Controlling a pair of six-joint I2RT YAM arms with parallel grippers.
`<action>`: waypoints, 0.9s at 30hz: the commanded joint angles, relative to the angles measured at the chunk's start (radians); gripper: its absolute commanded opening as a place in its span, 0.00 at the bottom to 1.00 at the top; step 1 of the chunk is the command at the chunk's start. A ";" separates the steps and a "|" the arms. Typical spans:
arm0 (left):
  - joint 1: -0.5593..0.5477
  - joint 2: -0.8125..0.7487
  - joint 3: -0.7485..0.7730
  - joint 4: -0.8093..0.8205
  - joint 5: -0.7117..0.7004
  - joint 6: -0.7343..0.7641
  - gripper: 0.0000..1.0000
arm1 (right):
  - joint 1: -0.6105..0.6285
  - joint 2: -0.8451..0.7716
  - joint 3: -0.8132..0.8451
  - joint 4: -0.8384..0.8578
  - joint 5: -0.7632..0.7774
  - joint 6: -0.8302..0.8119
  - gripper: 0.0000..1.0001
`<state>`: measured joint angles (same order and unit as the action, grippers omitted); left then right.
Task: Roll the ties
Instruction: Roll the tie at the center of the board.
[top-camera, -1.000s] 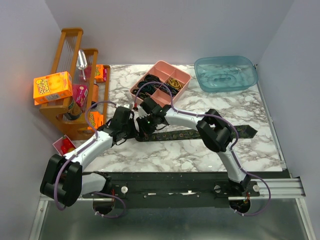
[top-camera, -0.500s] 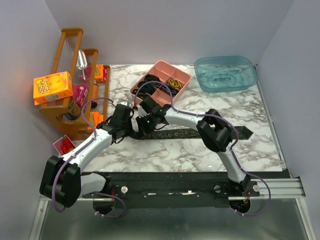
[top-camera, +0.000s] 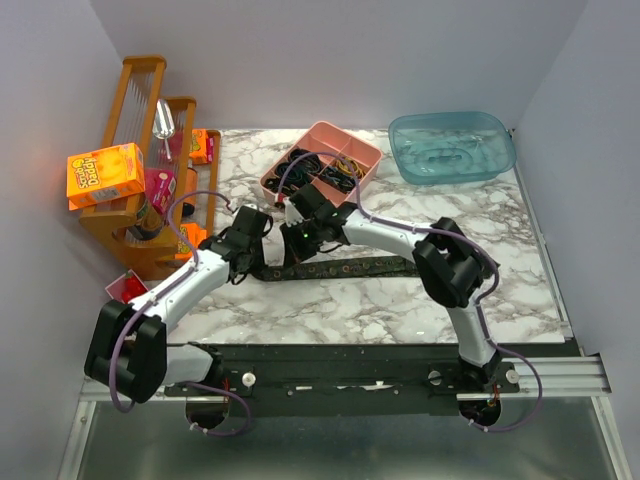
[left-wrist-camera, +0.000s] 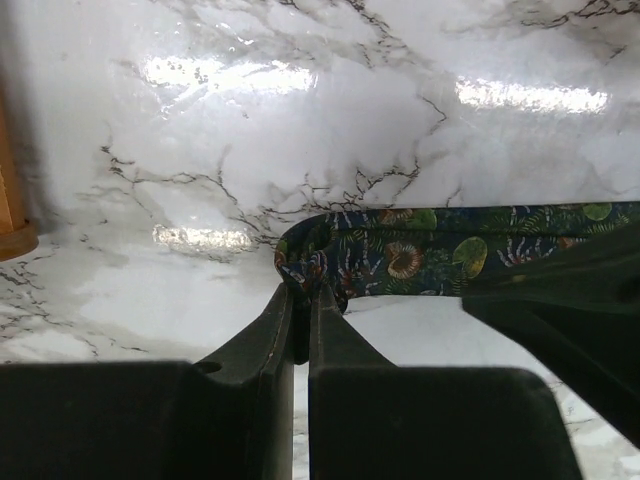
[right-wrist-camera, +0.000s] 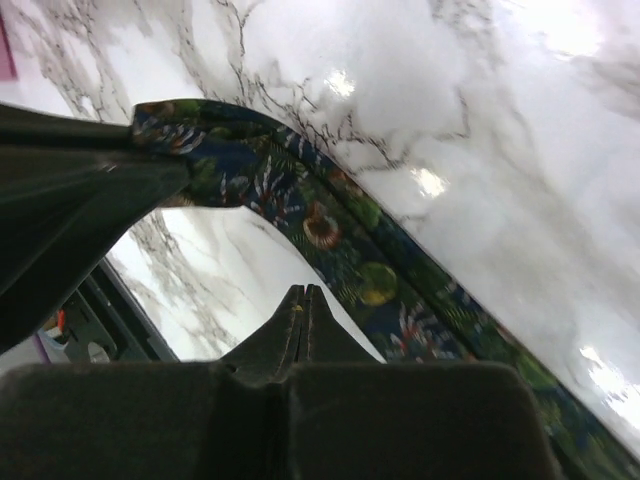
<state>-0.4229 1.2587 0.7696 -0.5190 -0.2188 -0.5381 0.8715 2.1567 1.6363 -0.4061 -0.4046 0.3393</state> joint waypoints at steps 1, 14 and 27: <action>-0.023 0.040 0.043 -0.050 -0.082 0.017 0.00 | -0.052 -0.109 -0.068 -0.014 0.049 -0.017 0.01; -0.094 0.142 0.122 -0.139 -0.204 0.026 0.00 | -0.137 -0.215 -0.197 -0.014 0.078 -0.040 0.01; -0.206 0.283 0.203 -0.203 -0.274 0.018 0.00 | -0.147 -0.219 -0.225 -0.014 0.089 -0.040 0.01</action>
<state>-0.5915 1.5066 0.9409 -0.6899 -0.4374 -0.5190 0.7311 1.9686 1.4193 -0.4072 -0.3408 0.3122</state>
